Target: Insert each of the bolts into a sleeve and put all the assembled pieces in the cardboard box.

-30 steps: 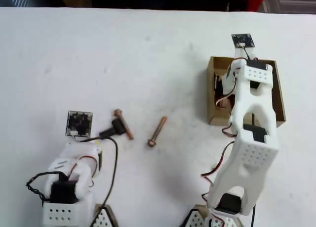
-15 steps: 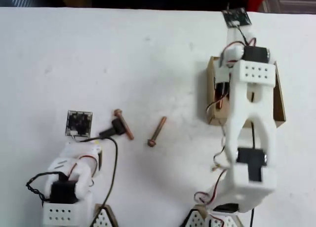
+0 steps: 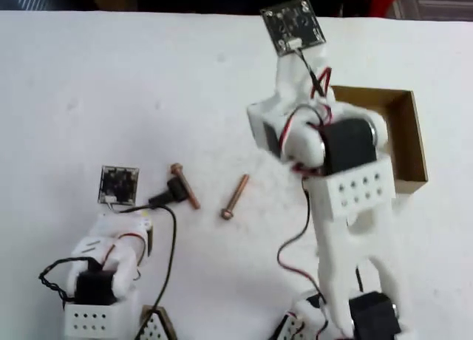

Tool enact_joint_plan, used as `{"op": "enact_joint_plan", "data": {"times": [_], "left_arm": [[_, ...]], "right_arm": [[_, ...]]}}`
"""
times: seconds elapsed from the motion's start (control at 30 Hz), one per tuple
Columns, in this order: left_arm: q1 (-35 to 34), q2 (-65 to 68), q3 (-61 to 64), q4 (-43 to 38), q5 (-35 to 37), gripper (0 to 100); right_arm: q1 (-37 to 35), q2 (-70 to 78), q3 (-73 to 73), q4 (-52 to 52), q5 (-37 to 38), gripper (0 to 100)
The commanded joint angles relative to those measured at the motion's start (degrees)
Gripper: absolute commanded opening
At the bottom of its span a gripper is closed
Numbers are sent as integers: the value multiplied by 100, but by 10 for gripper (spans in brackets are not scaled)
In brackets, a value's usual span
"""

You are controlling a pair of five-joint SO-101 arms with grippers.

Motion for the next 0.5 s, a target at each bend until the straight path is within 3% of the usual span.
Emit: {"op": "enact_joint_plan", "data": {"times": [0.0,0.47], "left_arm": [[-4,-48,-264,62,-35,24],[-31,-48,-264,62,-62,24]], "right_arm": [[-330,-505,-229,136,-193,17],[-1349,-1745,-211,1033,-193,17]]}}
